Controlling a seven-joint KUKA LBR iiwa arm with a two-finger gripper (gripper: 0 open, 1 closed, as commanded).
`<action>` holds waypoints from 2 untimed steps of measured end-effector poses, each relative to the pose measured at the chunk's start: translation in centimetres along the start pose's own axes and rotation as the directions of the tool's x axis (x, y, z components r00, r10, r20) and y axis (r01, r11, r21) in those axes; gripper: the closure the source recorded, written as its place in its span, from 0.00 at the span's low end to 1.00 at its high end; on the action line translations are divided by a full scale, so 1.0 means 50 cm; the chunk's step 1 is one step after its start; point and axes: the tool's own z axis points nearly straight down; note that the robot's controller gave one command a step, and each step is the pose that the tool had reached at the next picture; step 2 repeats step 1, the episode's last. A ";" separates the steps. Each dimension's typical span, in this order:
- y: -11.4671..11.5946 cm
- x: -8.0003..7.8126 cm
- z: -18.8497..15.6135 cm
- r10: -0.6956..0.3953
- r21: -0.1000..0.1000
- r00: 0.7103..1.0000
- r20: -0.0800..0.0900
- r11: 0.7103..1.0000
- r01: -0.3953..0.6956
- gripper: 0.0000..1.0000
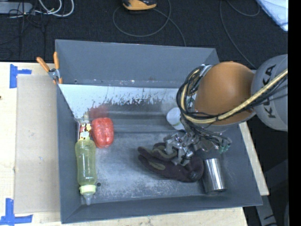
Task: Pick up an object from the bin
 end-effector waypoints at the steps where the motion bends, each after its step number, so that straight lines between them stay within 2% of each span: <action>1: 0.005 -0.033 -0.123 -0.029 -0.002 1.000 -0.004 1.000 0.029 1.00; 2: 0.005 -0.033 -0.123 -0.029 -0.002 1.000 -0.004 1.000 0.029 1.00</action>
Offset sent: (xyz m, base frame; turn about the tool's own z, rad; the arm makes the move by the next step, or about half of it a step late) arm 0.0378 0.0317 0.2077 -0.0764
